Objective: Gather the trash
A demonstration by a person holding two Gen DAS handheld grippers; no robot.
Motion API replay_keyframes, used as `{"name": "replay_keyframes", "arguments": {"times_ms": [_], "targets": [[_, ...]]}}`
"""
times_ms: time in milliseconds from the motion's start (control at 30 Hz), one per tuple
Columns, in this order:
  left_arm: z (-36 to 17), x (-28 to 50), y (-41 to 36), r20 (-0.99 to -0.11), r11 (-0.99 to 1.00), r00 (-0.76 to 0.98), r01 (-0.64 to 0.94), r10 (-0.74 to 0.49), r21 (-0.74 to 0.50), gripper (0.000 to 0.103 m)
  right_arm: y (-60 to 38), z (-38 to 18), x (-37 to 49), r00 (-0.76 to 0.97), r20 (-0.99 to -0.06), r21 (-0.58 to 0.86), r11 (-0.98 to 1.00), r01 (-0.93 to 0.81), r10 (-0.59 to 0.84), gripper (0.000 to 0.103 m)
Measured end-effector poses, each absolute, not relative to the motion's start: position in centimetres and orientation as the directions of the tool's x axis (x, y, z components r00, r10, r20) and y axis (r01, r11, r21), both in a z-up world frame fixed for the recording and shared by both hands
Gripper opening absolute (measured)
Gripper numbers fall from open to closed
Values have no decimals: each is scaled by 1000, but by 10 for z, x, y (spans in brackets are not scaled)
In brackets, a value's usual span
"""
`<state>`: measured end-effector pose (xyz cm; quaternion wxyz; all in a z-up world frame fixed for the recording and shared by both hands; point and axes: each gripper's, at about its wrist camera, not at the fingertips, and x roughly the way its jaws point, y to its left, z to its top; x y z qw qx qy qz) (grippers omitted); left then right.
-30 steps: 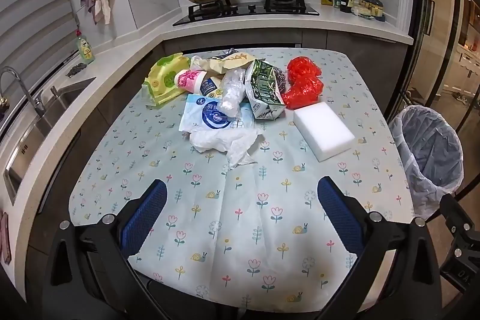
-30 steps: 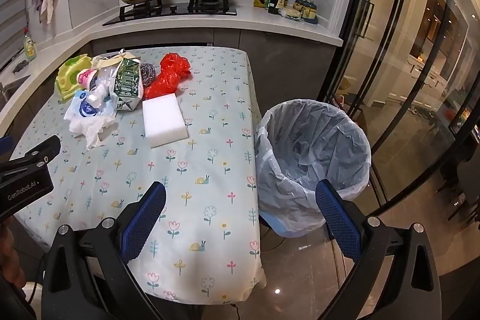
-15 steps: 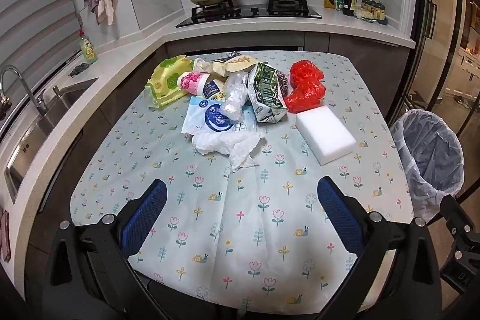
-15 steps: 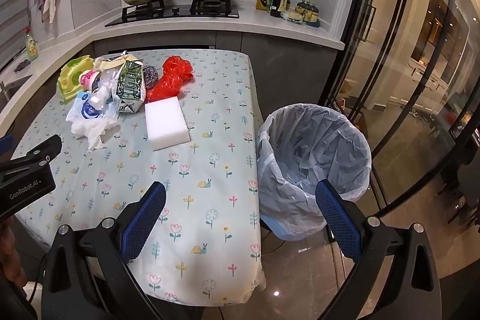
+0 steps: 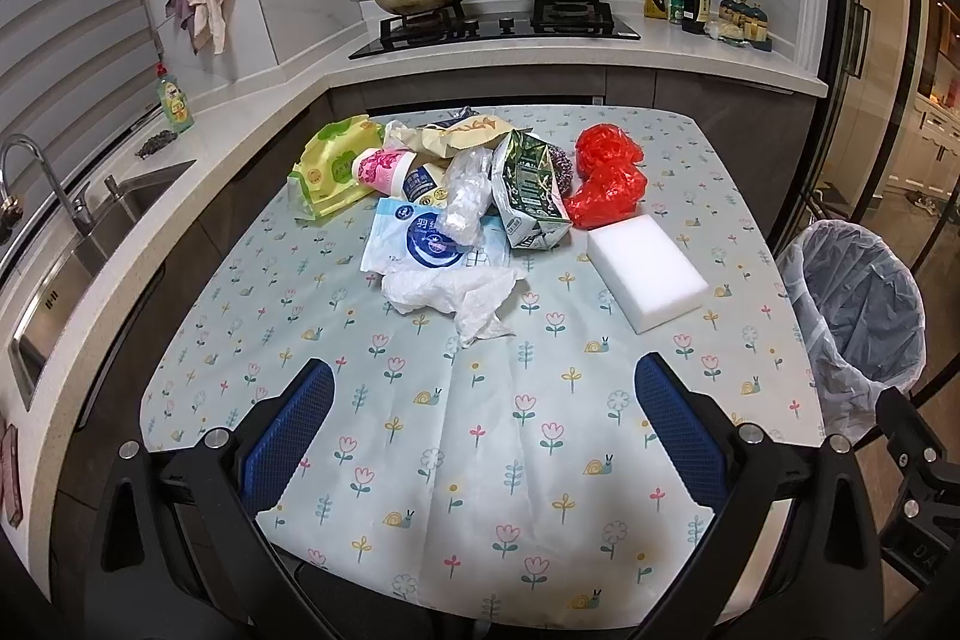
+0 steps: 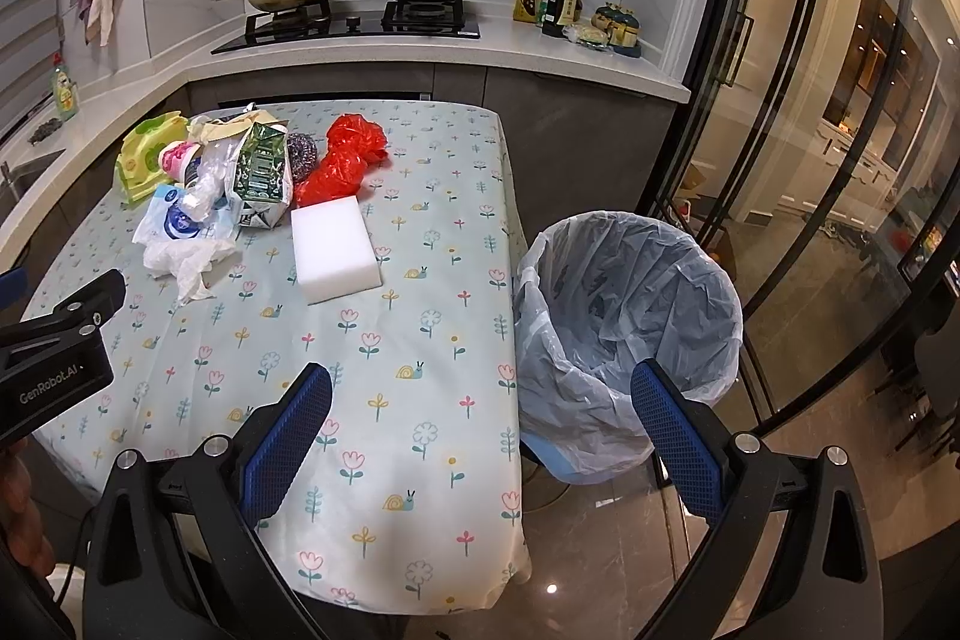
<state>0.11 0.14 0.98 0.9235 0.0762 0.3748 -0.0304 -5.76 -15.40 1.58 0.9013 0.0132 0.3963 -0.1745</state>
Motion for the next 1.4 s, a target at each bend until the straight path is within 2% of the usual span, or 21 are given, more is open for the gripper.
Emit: {"name": "replay_keyframes", "arguments": {"times_ms": [1400], "targets": [[11,0,0,-700,987,714,114,-2,114,96,-151,15,-55,626,-719,-113,940,322,-301,96]]}}
